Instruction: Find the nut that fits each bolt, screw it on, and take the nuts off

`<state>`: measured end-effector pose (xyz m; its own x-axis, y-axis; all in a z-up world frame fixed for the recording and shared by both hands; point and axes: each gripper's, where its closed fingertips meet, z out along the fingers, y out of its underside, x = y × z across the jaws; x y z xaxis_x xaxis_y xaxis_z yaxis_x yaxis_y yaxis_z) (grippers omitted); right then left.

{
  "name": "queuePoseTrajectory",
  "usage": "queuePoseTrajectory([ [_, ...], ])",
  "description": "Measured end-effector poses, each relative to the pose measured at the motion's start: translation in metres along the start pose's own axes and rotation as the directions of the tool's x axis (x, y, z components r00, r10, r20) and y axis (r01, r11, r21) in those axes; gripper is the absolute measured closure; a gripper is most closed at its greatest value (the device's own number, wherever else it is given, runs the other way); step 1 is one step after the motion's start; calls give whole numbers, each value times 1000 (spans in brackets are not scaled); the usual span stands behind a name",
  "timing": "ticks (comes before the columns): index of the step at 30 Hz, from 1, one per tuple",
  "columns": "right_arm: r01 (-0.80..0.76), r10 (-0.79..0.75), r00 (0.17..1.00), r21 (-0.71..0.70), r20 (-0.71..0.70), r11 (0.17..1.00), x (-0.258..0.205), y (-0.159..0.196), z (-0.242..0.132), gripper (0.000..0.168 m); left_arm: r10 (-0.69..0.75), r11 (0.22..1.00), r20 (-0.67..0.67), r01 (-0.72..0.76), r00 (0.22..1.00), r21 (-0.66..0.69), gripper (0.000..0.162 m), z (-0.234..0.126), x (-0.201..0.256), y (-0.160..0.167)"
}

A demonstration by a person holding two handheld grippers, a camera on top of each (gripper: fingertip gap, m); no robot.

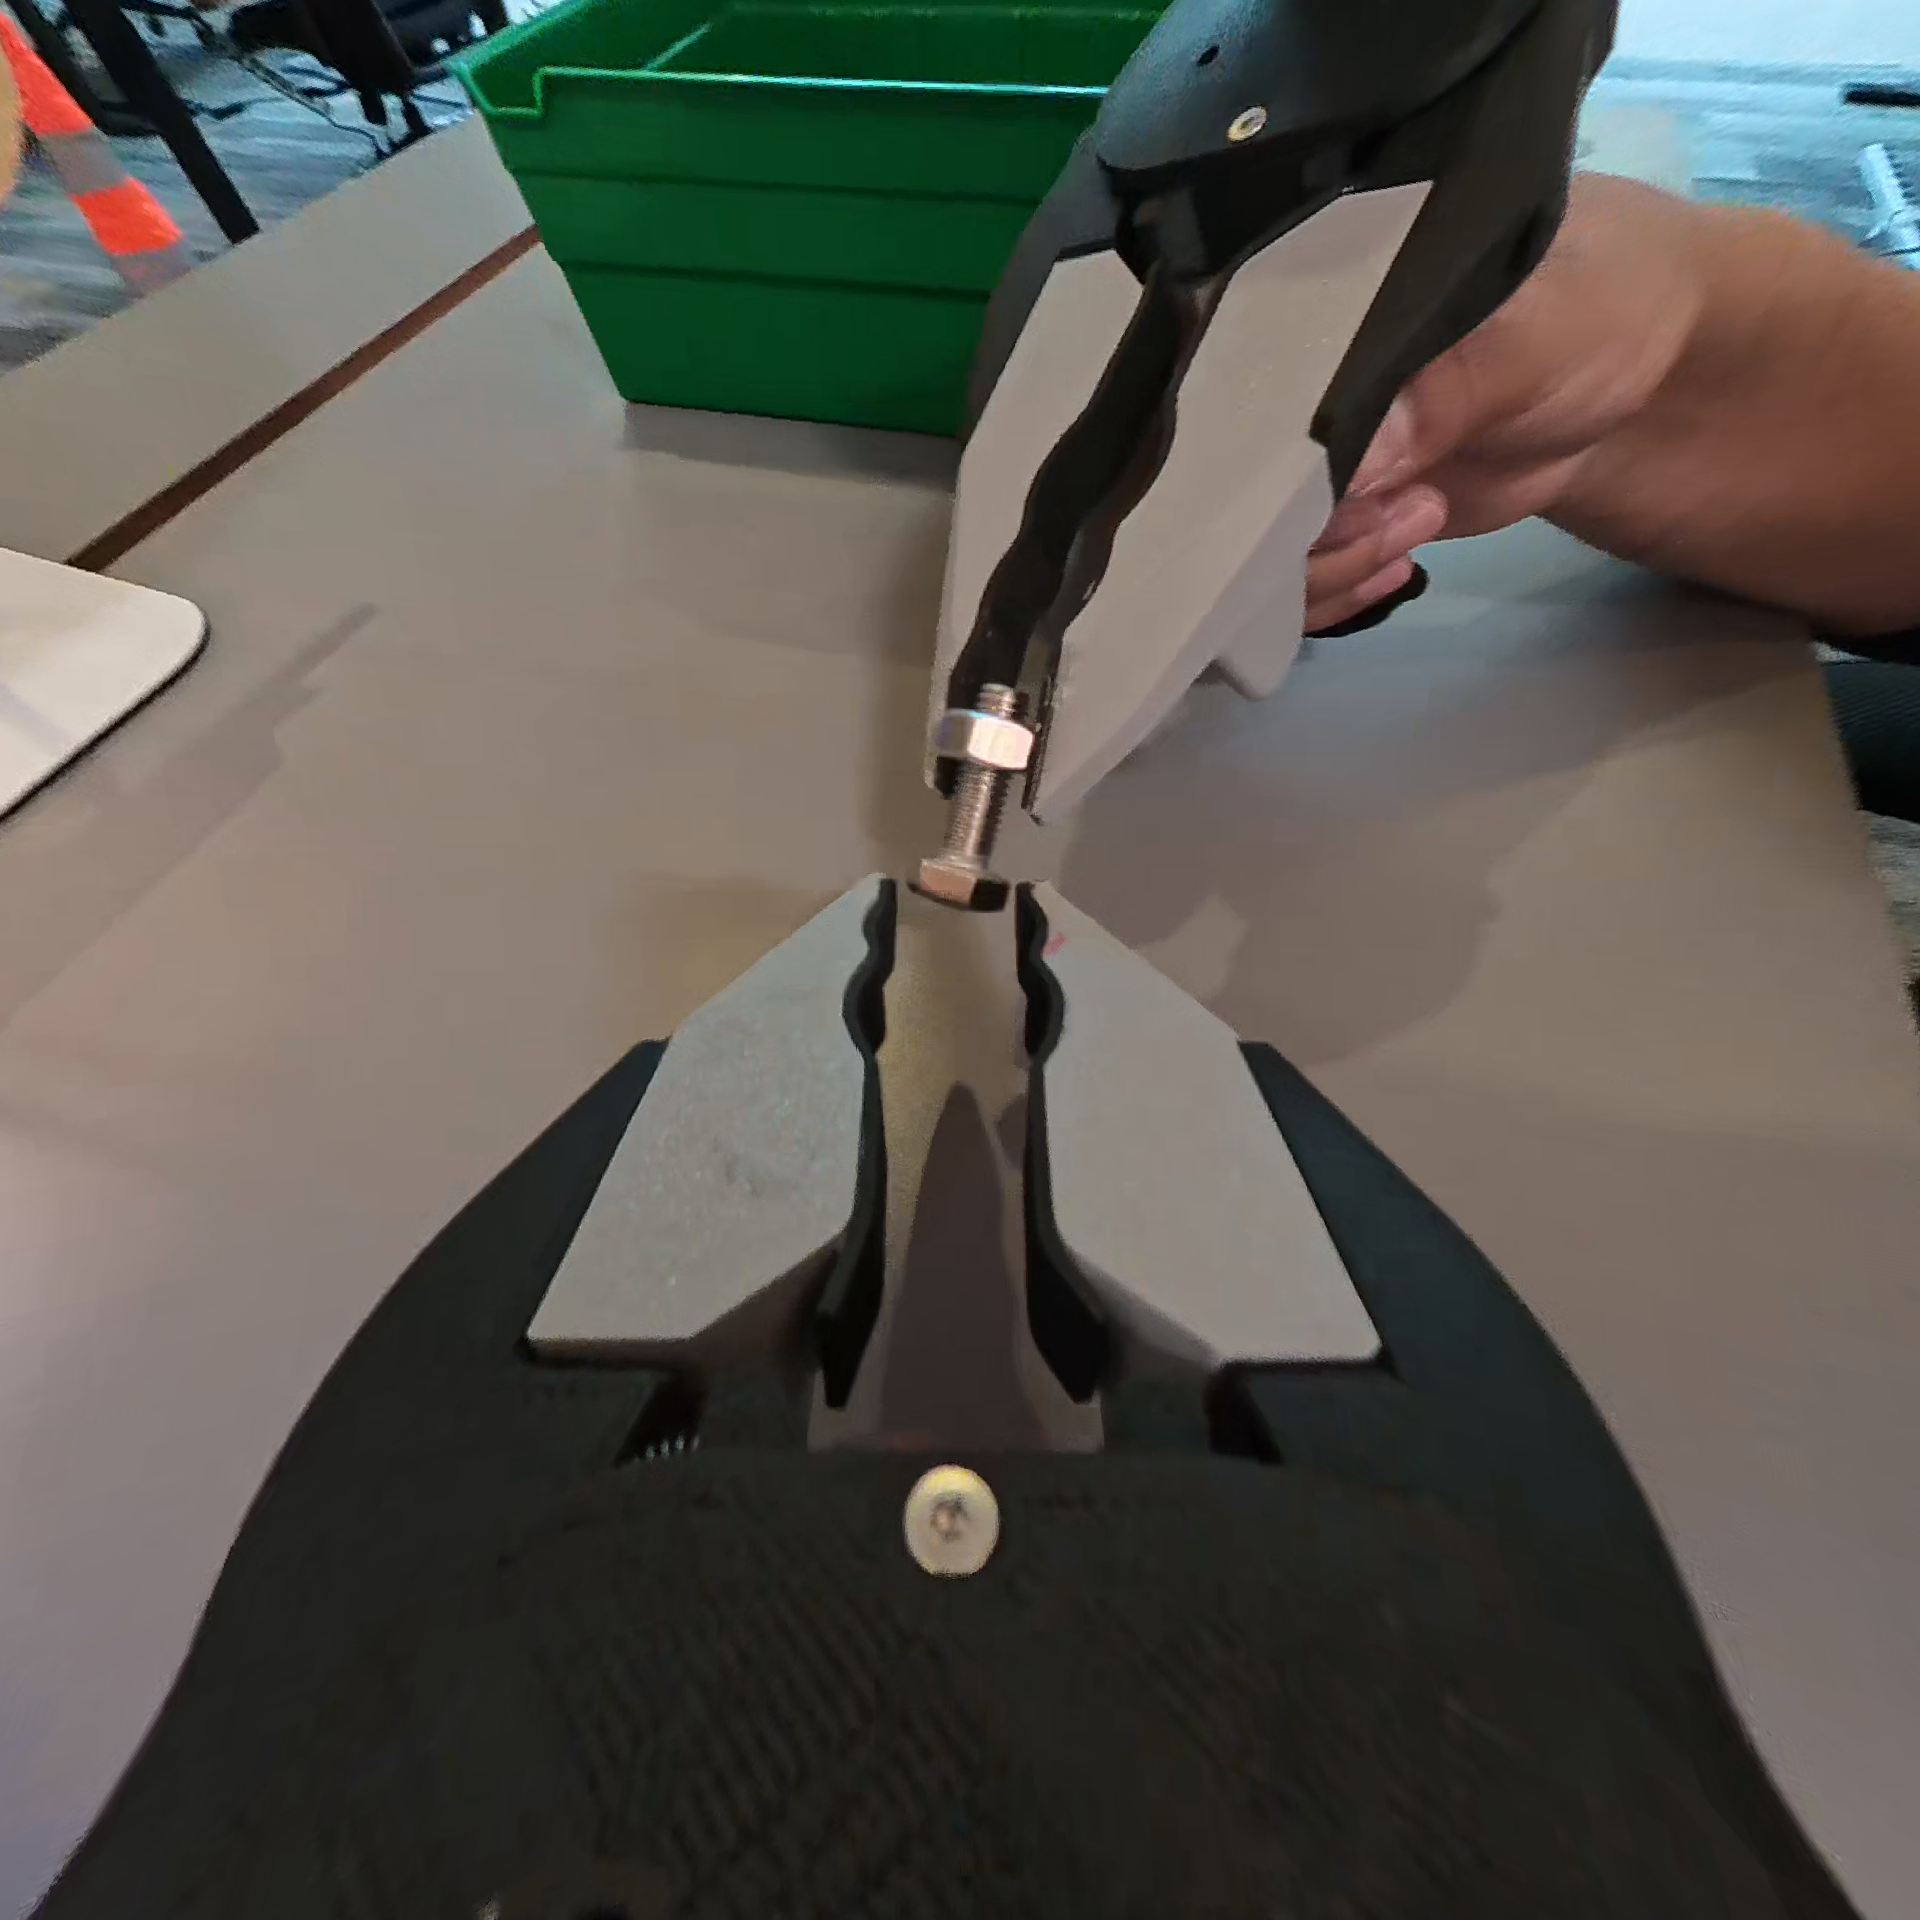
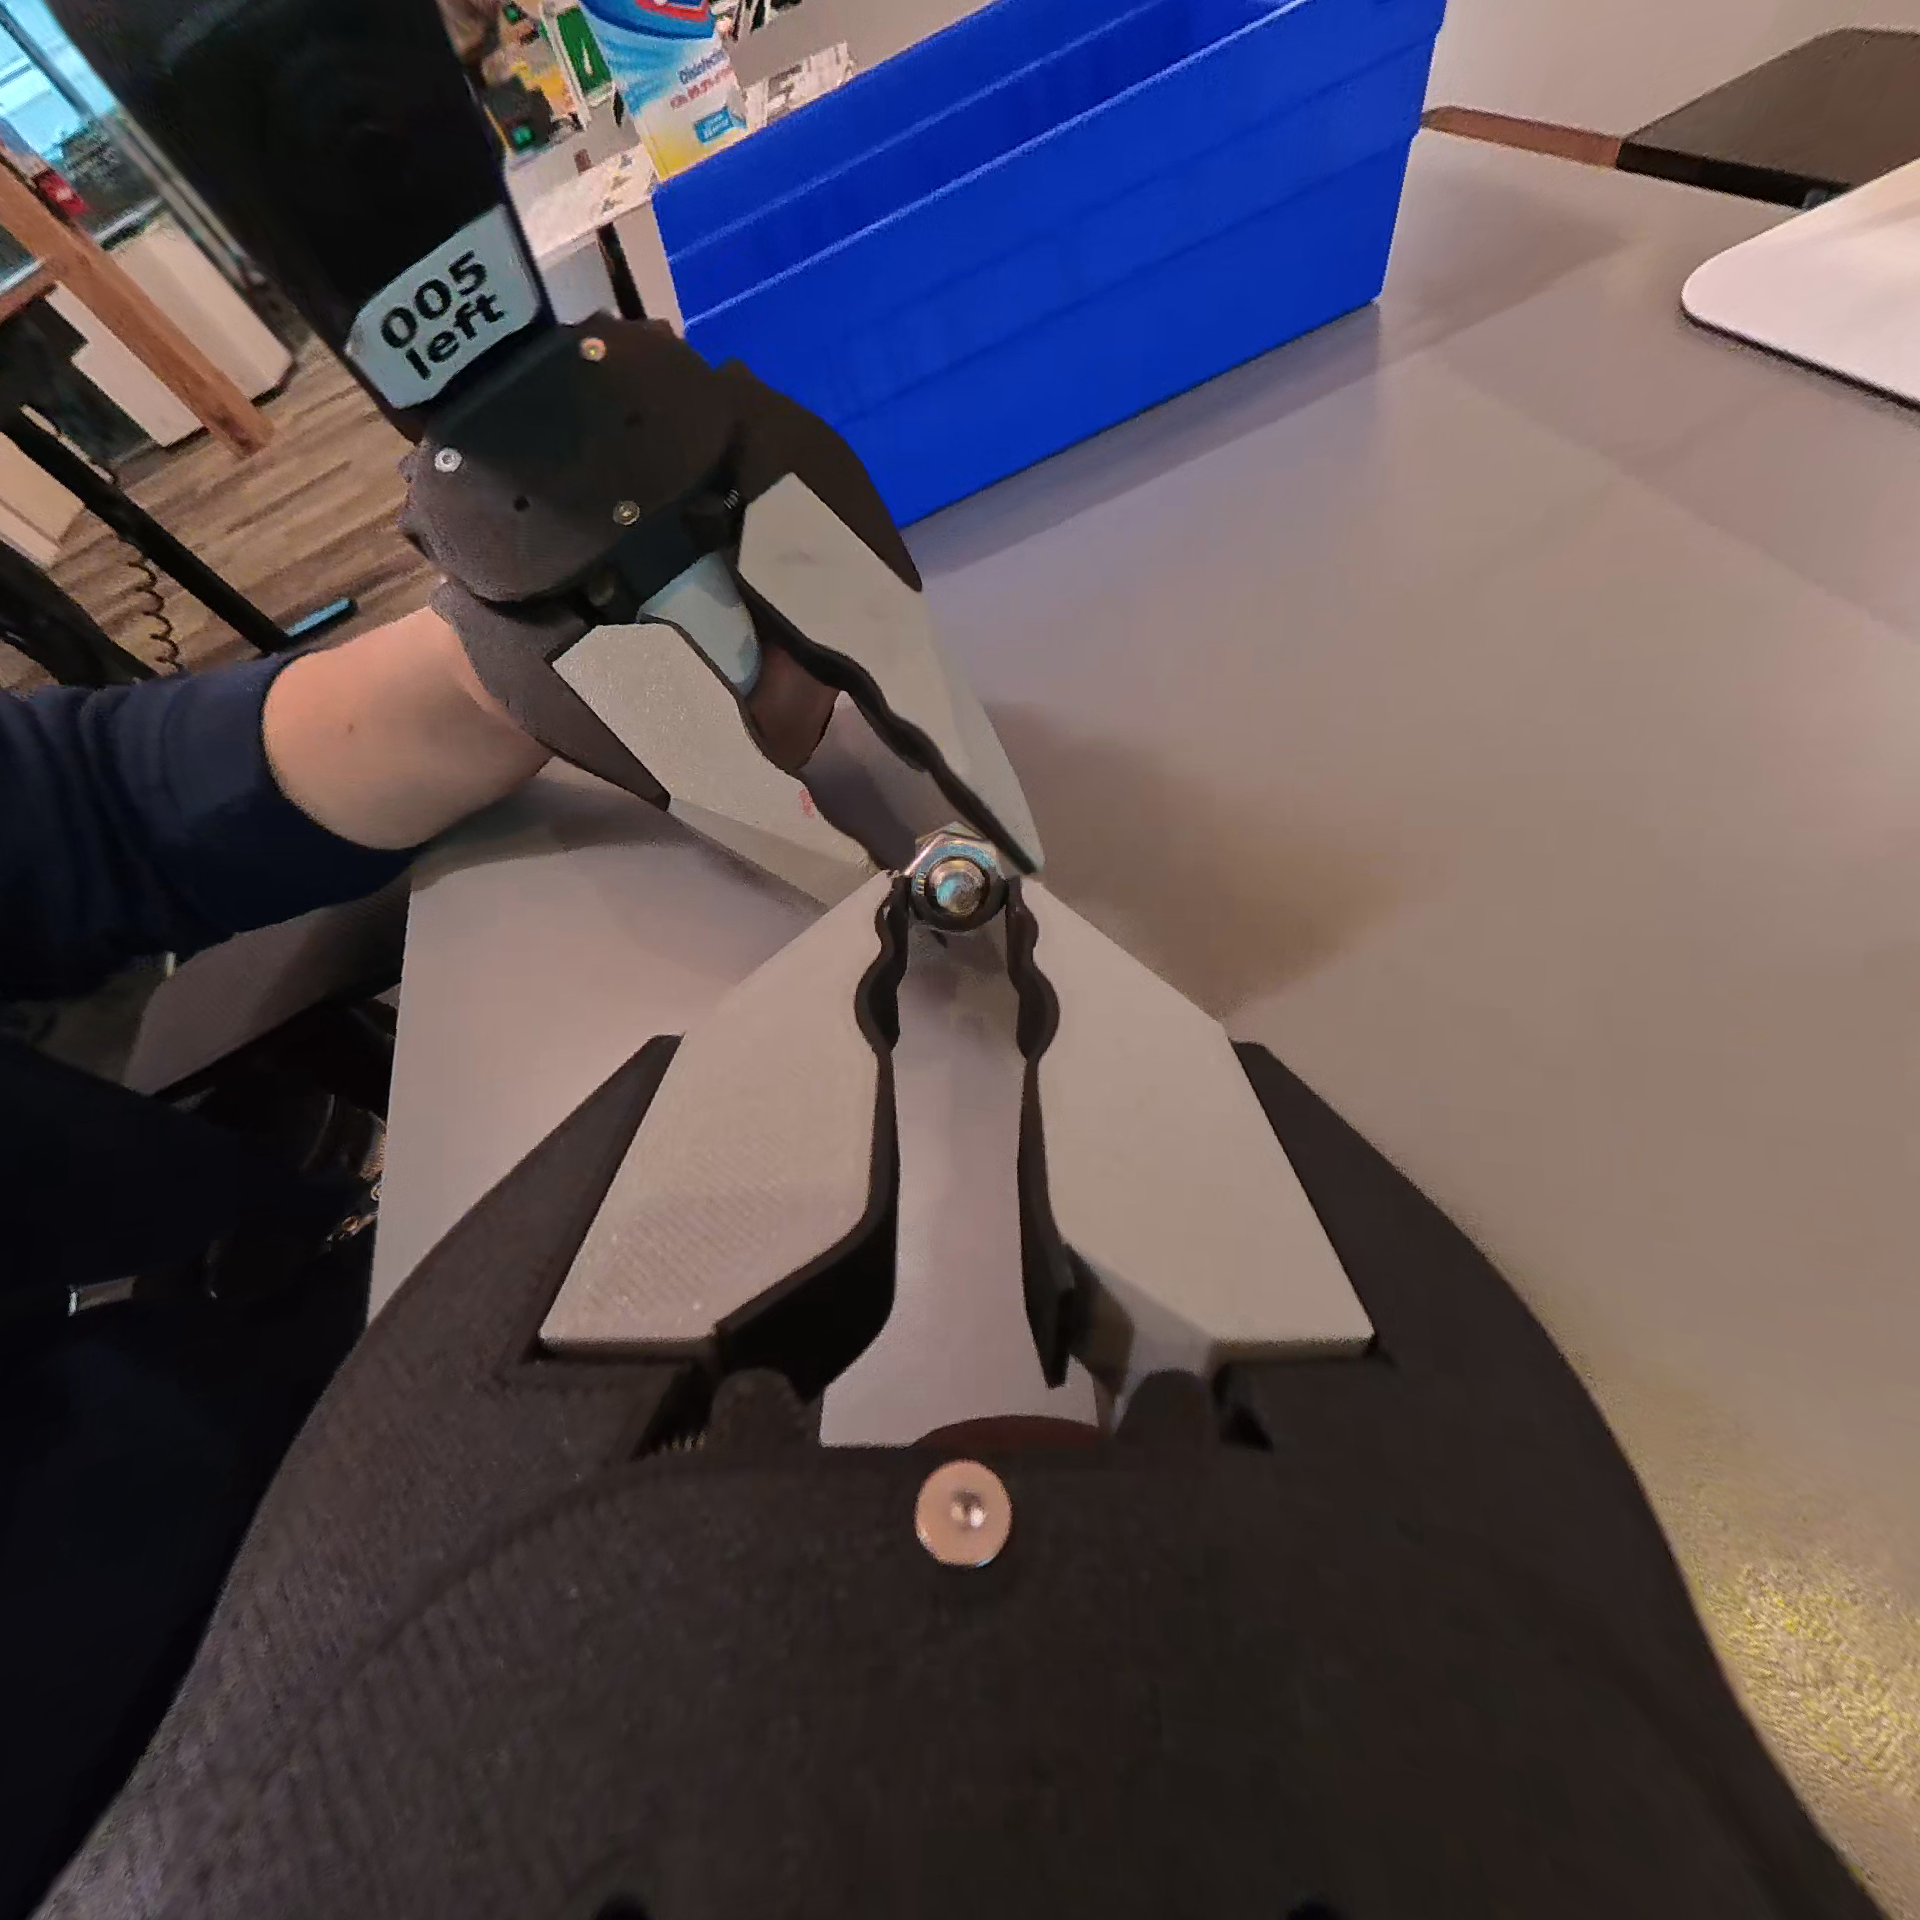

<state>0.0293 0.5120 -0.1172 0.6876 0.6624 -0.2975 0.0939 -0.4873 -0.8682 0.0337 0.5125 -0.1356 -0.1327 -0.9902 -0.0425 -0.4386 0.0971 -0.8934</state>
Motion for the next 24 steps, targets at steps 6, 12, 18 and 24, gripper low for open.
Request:
queuePoseTrajectory([
  [6,-8,8,1000,-10,19,1000,-5,2,5,153,85,996,58,-85,995,-3,142,4,1,-2],
  [12,11,-11,1000,-21,6,1000,-4,3,4,153,154,988,84,-151,984,-40,146,8,4,0],
  [18,-1,1,1000,5,6,1000,-2,-2,0,153,178,983,103,-173,979,-56,147,8,2,3],
  [24,-2,2,1000,12,-4,1000,-2,-3,1,153,128,991,79,-125,989,-49,147,10,3,4],
])
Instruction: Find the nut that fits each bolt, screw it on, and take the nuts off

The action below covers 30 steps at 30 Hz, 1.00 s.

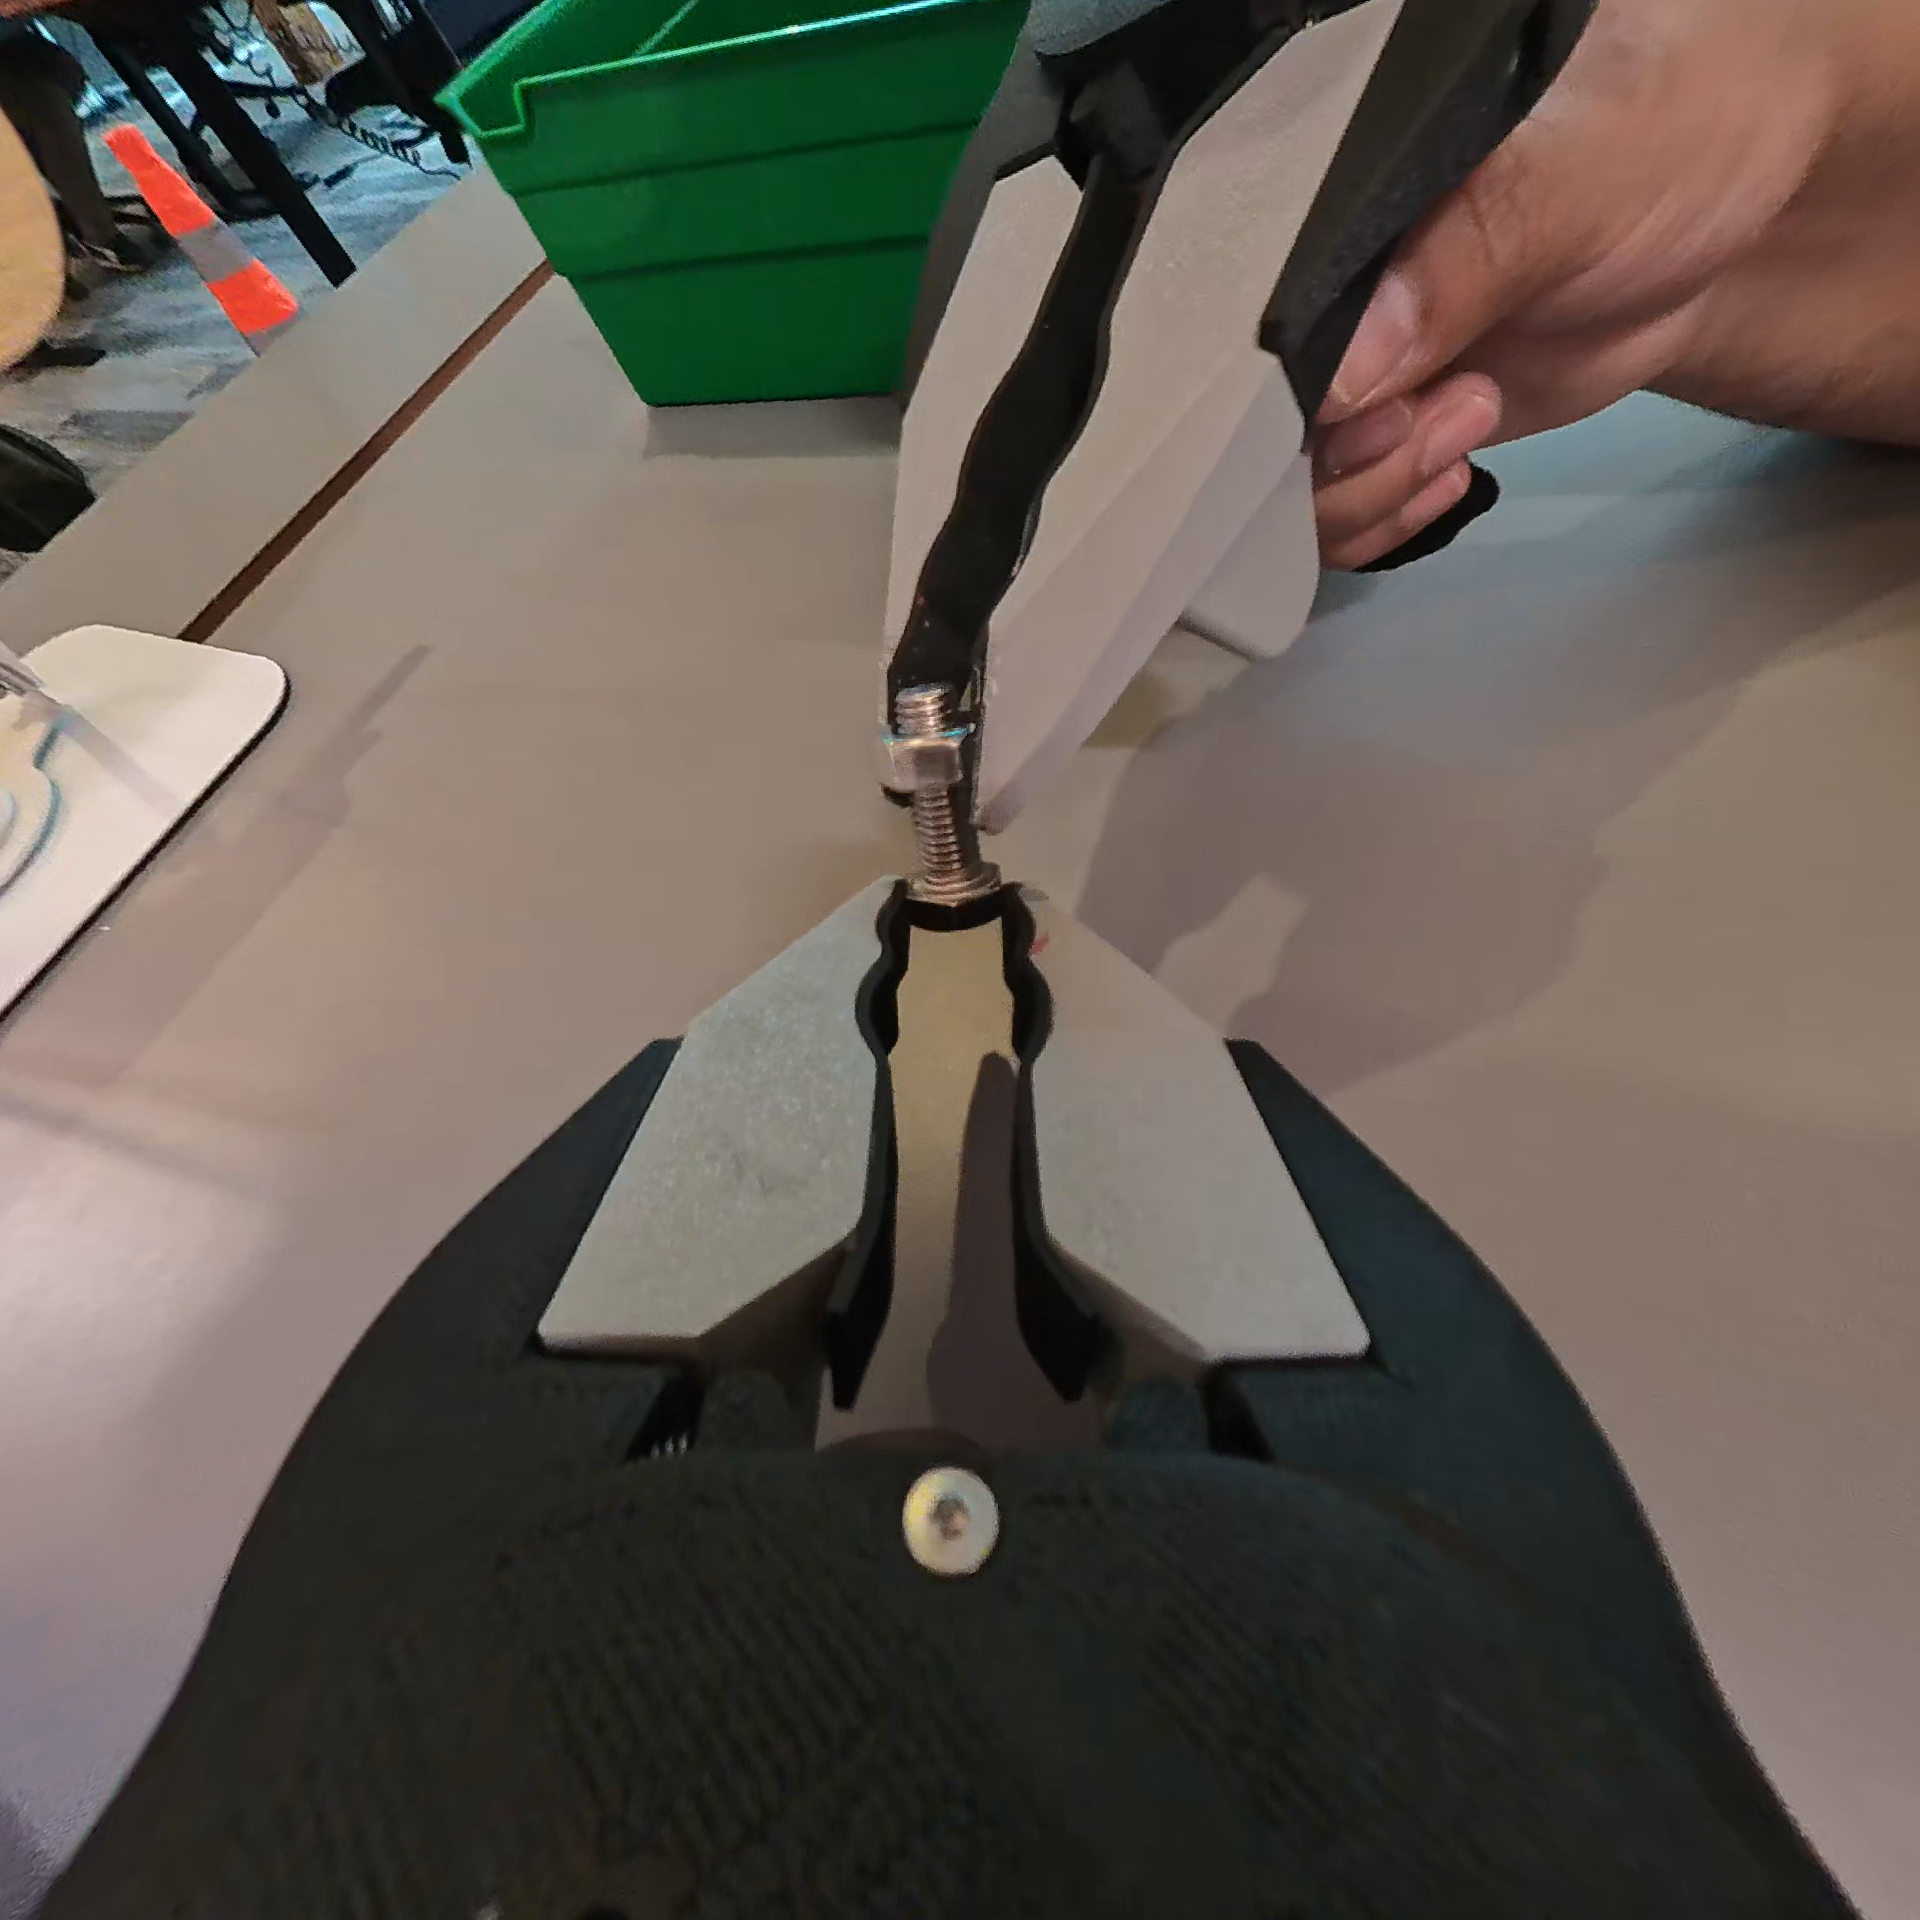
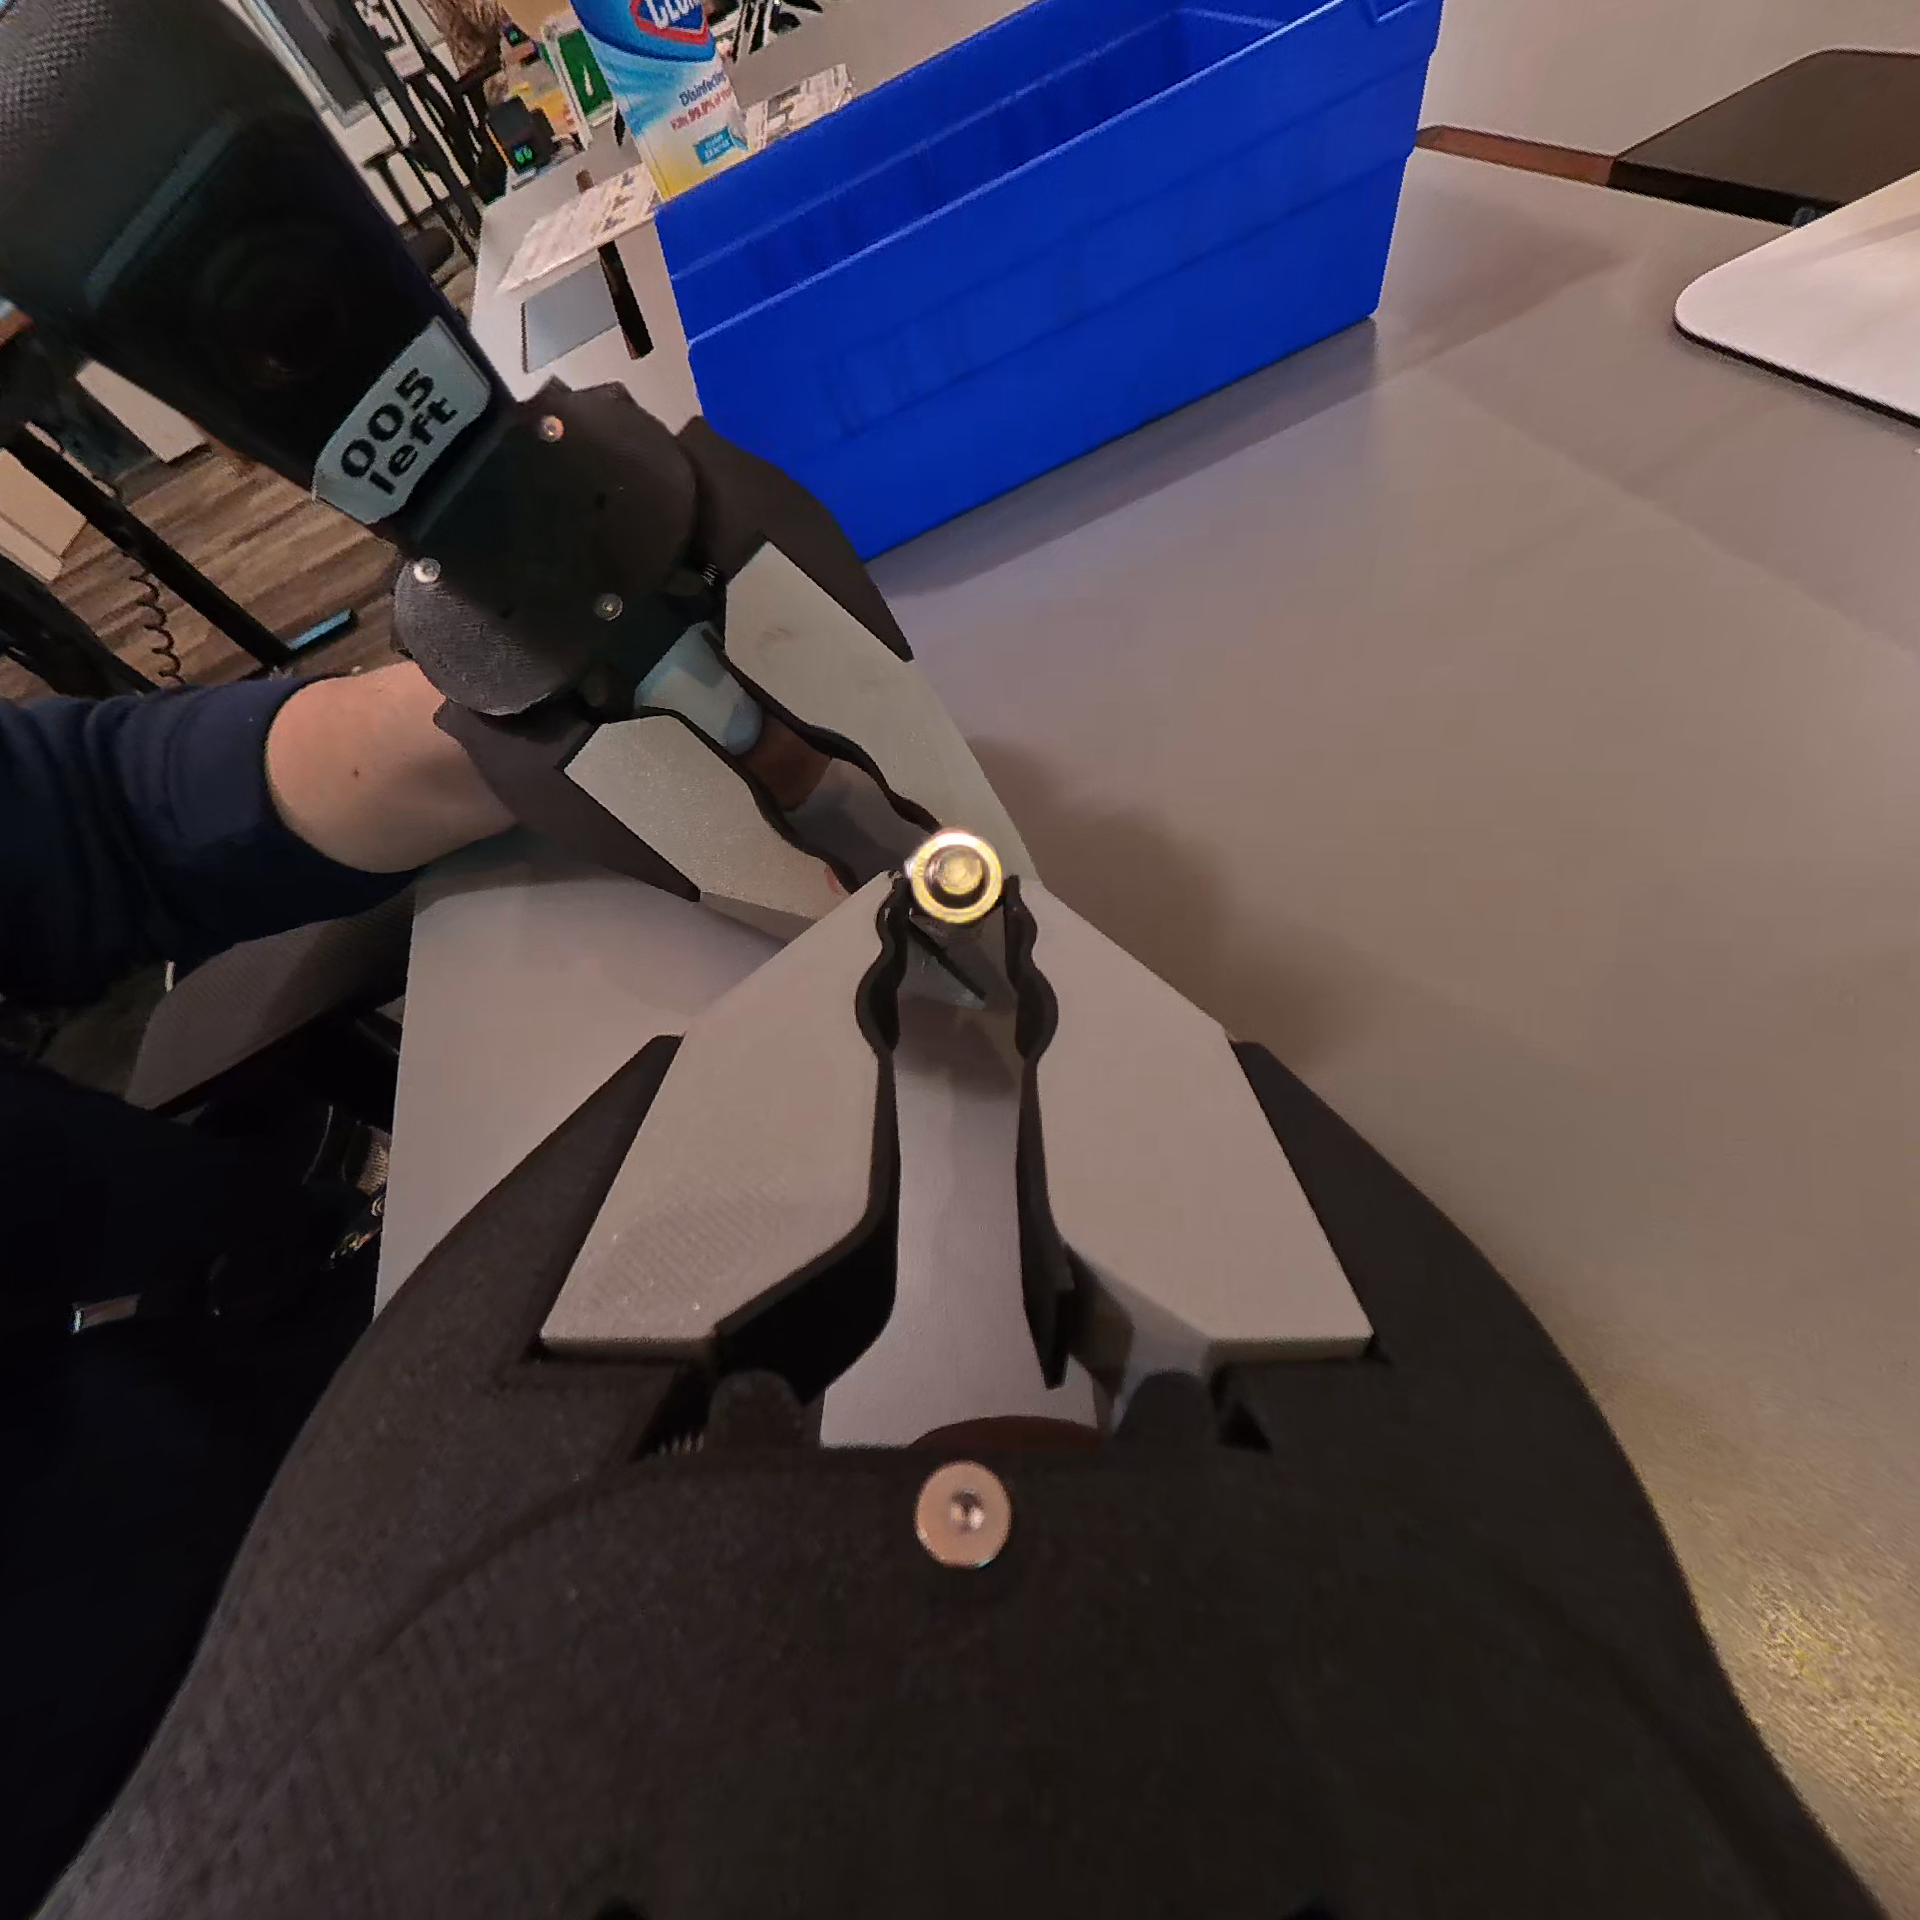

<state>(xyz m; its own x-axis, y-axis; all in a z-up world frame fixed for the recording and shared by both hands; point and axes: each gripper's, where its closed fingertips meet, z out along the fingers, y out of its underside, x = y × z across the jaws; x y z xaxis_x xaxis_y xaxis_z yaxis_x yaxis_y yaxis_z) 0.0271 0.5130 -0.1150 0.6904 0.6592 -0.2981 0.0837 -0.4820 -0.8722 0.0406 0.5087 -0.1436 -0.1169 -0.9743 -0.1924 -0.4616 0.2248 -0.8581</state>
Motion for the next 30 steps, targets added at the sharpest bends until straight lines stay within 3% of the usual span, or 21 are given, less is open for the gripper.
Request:
queuePoseTrajectory([
  [14,-4,4,1000,29,0,1000,0,-5,-1,153,-98,993,-10,98,995,57,143,-1,-3,-8],
  [24,-3,-1,1000,158,22,987,-6,-24,-6,153,-146,979,-20,147,989,142,147,-10,-7,-24],
  [27,-20,4,998,261,62,965,-13,-39,-12,135,-199,957,-16,198,980,214,147,-16,-14,-35],
  [30,-13,-14,997,330,78,944,-18,-49,-20,130,-276,920,-38,276,960,280,147,-25,-23,-42],
])
